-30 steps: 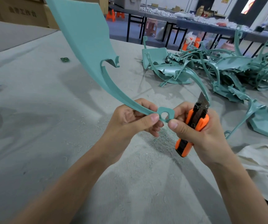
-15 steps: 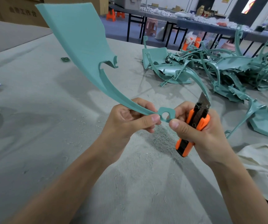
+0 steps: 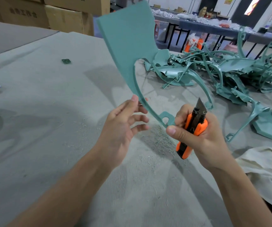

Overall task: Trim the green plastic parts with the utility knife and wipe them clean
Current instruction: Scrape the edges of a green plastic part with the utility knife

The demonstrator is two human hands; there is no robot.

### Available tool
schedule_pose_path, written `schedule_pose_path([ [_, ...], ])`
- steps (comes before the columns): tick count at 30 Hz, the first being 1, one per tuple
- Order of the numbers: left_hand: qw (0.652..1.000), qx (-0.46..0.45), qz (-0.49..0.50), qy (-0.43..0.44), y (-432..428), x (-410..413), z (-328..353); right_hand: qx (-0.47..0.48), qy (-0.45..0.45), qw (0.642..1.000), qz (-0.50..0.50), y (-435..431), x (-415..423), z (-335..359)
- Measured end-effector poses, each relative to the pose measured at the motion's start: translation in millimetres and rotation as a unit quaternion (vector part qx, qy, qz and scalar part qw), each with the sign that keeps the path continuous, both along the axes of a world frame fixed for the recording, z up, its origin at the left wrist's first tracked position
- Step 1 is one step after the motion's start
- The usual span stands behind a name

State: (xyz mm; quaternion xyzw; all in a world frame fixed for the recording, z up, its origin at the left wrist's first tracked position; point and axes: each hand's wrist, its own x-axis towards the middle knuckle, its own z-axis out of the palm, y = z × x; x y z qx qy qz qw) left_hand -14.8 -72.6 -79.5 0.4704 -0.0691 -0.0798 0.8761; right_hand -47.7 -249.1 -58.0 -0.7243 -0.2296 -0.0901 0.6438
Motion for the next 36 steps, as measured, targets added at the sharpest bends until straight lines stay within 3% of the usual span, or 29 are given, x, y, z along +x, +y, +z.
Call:
schedule_pose_path([
  [5, 0.999, 0.0, 0.038, 0.026, 8, 9, 1, 0.005, 0.046, 0.998, 0.043, -3, -2, 1],
  [11, 0.999, 0.008, 0.034, -0.019, 11, 9, 6, 0.002, 0.126, 0.982, 0.14, -8, -1, 4],
  [19, 0.999, 0.019, 0.024, -0.039, 16, 8, 12, -0.008, 0.246, 0.952, 0.183, -8, 0, 1],
  [36, 0.994, 0.066, -0.021, -0.083, 8, 2, 11, -0.153, 0.188, 0.955, 0.172, 10, -6, 0],
])
